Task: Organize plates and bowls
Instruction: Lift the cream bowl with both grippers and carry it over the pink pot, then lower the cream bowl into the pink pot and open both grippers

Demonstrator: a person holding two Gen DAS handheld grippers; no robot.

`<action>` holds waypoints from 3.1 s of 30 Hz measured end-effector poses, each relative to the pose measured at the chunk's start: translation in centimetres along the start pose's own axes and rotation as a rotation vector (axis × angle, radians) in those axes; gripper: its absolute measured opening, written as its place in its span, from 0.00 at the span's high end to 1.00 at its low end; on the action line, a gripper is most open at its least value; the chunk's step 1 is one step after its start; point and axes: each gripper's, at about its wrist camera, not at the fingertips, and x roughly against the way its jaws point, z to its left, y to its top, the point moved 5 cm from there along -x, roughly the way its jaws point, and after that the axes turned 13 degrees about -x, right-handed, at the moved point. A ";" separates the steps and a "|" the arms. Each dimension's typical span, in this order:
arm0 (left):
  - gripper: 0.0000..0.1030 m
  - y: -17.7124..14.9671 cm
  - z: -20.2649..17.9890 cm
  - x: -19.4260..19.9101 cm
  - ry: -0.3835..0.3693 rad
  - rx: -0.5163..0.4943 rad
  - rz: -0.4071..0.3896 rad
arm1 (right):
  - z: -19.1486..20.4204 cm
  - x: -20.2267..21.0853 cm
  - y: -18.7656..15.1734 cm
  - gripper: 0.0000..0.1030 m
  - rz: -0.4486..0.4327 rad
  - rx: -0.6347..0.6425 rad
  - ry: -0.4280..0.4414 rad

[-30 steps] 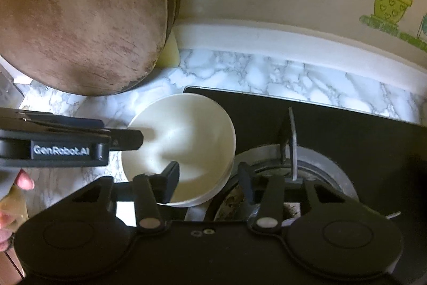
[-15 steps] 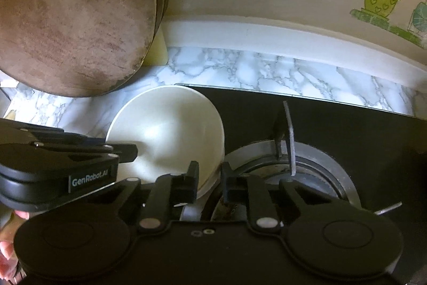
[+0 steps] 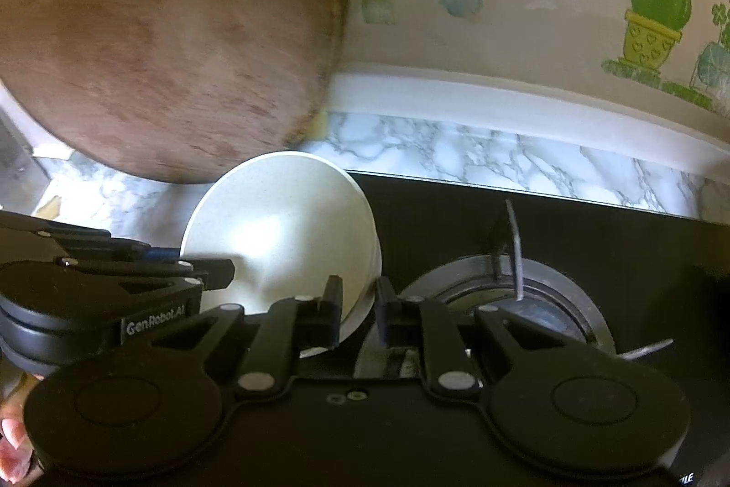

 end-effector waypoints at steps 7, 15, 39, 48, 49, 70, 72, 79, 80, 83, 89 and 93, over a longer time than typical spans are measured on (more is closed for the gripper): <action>0.89 -2.4 2.2 4.5 0.022 0.020 -0.021 | 3.6 2.9 -1.1 0.85 -0.020 0.039 0.029; 0.89 -7.0 6.1 10.7 0.050 0.055 -0.057 | 9.6 7.0 -3.7 0.85 -0.053 0.097 0.057; 0.89 -30.2 24.1 26.7 0.213 0.327 0.007 | 36.5 14.5 -17.4 0.85 0.009 0.405 0.283; 0.89 -37.4 28.3 27.5 0.231 0.418 0.083 | 43.2 13.8 -22.5 0.85 0.098 0.487 0.338; 0.89 -37.8 28.6 27.2 0.232 0.424 0.091 | 43.7 13.4 -23.0 0.85 0.108 0.494 0.337; 0.89 -40.4 29.7 23.2 0.246 0.438 0.188 | 44.5 8.2 -26.1 0.85 0.223 0.465 0.292; 0.89 -40.4 29.7 23.1 0.248 0.431 0.185 | 44.5 8.0 -26.1 0.85 0.224 0.462 0.296; 0.89 -40.3 30.1 23.1 0.229 0.430 0.191 | 44.6 7.7 -26.1 0.84 0.219 0.477 0.292; 0.89 -40.2 30.2 23.1 0.225 0.433 0.190 | 44.6 7.7 -26.1 0.84 0.222 0.478 0.292; 0.89 -40.3 30.4 23.2 0.222 0.430 0.186 | 44.6 7.7 -26.0 0.84 0.225 0.479 0.293; 0.87 -40.6 30.9 23.3 0.203 0.450 0.175 | 44.7 7.7 -26.1 0.83 0.227 0.490 0.294; 0.87 -40.8 31.0 23.4 0.189 0.446 0.166 | 44.7 7.7 -26.2 0.82 0.229 0.495 0.298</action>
